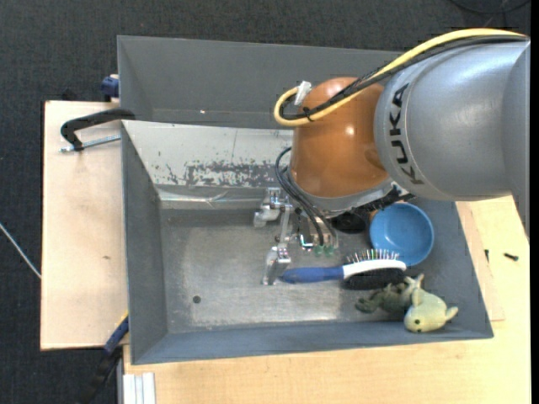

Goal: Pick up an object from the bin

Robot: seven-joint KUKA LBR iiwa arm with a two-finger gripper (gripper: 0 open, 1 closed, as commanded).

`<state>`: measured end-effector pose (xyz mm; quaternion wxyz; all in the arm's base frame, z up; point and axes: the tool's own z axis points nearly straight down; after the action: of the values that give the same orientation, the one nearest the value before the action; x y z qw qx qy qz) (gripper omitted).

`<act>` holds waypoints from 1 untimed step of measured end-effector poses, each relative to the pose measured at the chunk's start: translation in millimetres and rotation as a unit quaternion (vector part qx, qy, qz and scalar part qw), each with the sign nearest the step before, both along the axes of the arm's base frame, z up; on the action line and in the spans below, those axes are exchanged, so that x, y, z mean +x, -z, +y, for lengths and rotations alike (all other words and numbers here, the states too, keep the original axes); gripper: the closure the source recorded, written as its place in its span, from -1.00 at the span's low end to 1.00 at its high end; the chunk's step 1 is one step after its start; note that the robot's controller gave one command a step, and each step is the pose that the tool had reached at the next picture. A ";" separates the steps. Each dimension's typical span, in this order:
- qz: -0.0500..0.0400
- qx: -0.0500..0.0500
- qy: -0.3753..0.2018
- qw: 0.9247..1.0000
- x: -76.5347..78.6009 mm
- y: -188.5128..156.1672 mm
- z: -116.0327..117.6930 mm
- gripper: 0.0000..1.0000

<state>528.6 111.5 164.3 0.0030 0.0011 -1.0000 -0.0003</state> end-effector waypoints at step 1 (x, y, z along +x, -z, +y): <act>-0.001 -0.001 -0.036 0.999 -36.2 15.0 -77.4 -1.00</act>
Offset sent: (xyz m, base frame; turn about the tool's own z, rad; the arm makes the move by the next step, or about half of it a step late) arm -0.0351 -0.0731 -0.0144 -0.0781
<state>492.3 34.1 149.3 0.0022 0.0368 -0.9993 0.0013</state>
